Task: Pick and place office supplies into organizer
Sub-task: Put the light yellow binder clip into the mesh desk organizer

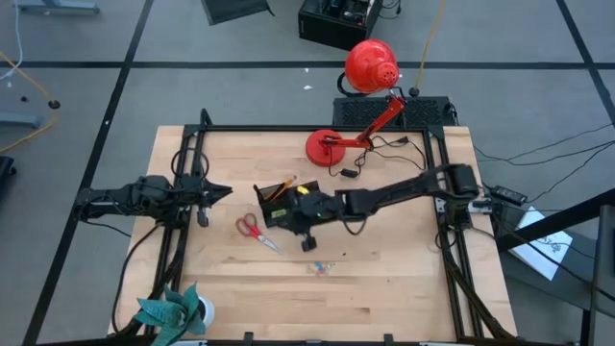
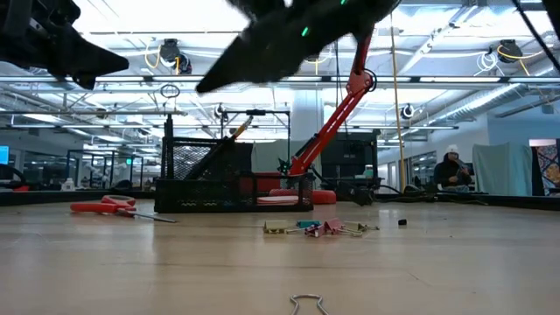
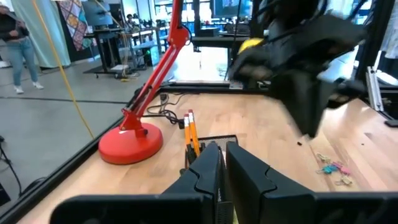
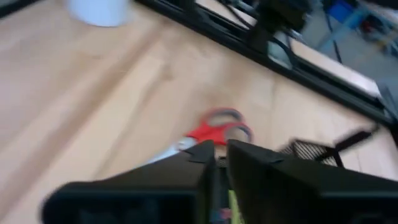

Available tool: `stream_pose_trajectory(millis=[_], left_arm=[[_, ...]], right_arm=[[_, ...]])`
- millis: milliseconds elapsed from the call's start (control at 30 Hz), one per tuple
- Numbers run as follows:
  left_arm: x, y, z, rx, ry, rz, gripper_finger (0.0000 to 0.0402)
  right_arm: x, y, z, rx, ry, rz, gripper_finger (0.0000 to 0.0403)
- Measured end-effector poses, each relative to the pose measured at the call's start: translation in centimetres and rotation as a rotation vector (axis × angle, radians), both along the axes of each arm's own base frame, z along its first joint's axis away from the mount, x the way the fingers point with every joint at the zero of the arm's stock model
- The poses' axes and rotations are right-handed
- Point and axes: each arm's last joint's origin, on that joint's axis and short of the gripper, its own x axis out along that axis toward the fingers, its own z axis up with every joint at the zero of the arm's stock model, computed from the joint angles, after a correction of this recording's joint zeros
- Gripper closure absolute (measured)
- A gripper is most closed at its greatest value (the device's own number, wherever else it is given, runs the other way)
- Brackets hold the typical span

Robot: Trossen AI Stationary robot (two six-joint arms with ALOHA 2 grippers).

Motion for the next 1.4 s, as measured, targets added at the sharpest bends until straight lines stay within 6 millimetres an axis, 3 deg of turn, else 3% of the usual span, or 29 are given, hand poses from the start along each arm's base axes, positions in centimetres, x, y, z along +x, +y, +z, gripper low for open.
stream_pose_trajectory(millis=[67, 167, 333, 533, 700, 833, 1067, 1200, 1400], left_arm=[[0.0, 0.0, 0.0, -0.011, 0.001, -0.006, 0.0366], [0.0, 0.0, 0.0, -0.017, 0.000, -0.009, 0.0366], [0.0, 0.0, 0.0, -0.036, -0.003, -0.008, 0.0366], [0.2, -0.1, 0.1, -0.097, -0.019, -0.022, 0.0366], [1.3, -0.2, 0.3, -0.179, -0.023, -0.024, 0.0366], [3.1, -0.3, 0.2, -0.205, 0.011, -0.039, 0.0366], [7.3, -1.3, 1.8, -0.240, 0.090, -0.214, 0.0366], [10.3, -2.4, 2.6, -0.201, 0.135, -0.251, 0.0366], [14.7, -4.5, 1.3, -0.163, 0.204, -0.309, 0.0363]], right_arm=[[-0.9, 1.6, 1.0, -0.045, 0.012, 0.057, 0.0394], [-2.0, 3.7, 1.9, -0.090, 0.023, 0.080, 0.0392], [-4.6, 5.5, 0.7, -0.097, 0.028, 0.085, 0.0401], [-9.3, 5.2, -1.9, -0.010, -0.008, 0.025, 0.0402], [-13.8, 3.4, -1.8, -0.012, -0.128, -0.143, 0.0402], [-17.2, 2.0, -1.7, 0.066, -0.212, -0.167, 0.0402], [-22.3, 1.0, -2.9, 0.233, -0.411, -0.017, 0.0402], [-24.0, 0.3, -3.9, 0.246, -0.458, -0.046, 0.0402], [-24.9, -0.3, -4.4, 0.274, -0.478, -0.071, 0.0402]])
